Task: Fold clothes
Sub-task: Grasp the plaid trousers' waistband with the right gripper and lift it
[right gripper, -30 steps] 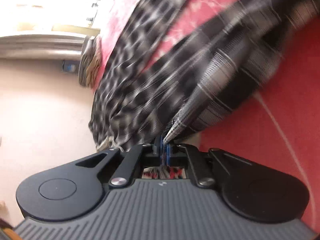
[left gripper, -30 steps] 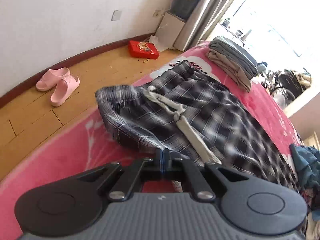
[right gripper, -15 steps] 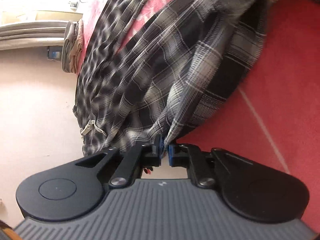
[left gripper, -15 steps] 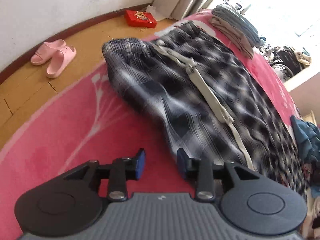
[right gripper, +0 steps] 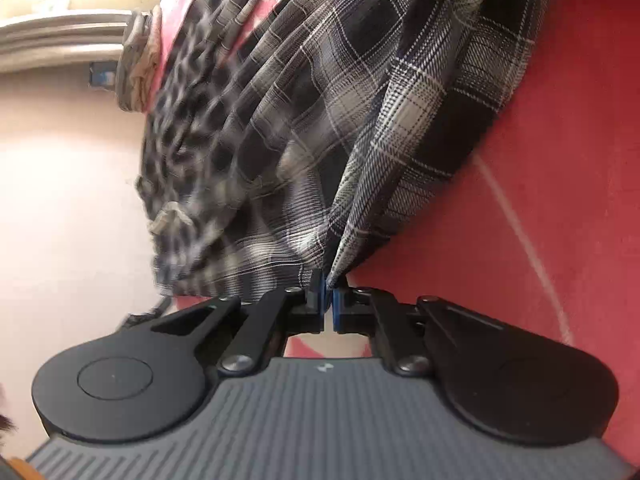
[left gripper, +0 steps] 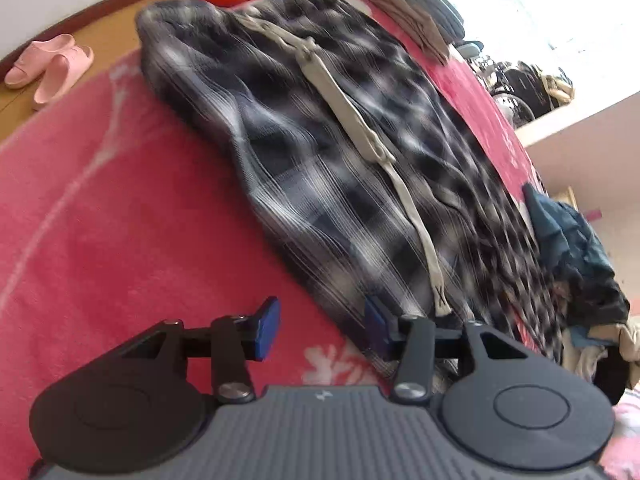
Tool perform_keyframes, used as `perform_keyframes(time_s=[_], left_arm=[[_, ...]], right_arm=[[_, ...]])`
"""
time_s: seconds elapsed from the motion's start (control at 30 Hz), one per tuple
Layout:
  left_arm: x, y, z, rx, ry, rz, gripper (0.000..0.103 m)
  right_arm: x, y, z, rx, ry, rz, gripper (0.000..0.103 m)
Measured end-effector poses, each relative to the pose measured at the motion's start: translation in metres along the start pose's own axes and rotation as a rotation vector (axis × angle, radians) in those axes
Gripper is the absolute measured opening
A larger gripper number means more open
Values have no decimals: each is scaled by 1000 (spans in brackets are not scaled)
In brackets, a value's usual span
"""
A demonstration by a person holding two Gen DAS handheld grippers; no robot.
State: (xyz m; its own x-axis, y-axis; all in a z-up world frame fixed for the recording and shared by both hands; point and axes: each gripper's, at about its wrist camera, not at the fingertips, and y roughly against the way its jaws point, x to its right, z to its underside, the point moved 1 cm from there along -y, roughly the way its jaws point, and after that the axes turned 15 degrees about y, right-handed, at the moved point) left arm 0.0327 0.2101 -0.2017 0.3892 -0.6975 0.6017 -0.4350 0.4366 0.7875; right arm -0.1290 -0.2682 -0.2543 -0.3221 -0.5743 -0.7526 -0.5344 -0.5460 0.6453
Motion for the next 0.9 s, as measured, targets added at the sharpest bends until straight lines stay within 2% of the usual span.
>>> perform_keyframes(time_s=[0.1,0.17,0.2,0.27,0.33,0.47,0.57,0.63,0.67,0.73,0.8,0.9], left_arm=[[6,-15,4,9,3,-21,37],[9,-20,5,25,24,-39,18],[10,-20,6,30,32,-53,2],[12,-19,7,32,58,-77,1],[12,-9,8,19,104,-91,1],[11,10,12,12,107,-122,1],[-1,-3,15,-52,87,-189,1],[-7,-7,14,-83,84,-186,2],[-6,-1,11,-69,64,-164,6],[-3,19,2,18,6,-120,28],[-5,37,-13,112,-12,-105,35],[-6,45,-42,221,-19,-90,36]], right_arm=[[-3,6,-3,22,-9,-20,2],[-6,10,-7,33,-16,-38,2],[-9,12,-9,40,-13,-46,2],[-15,17,-14,52,4,-52,2],[-20,20,-19,60,14,-61,2],[-32,34,-23,60,87,-50,2],[-18,19,-18,-6,68,18,2],[-4,3,-14,-60,38,69,2],[1,-2,-12,-72,20,78,2],[4,-5,-12,-65,10,79,2],[5,-4,-12,-57,4,77,2],[5,-3,-10,-45,-4,75,4]])
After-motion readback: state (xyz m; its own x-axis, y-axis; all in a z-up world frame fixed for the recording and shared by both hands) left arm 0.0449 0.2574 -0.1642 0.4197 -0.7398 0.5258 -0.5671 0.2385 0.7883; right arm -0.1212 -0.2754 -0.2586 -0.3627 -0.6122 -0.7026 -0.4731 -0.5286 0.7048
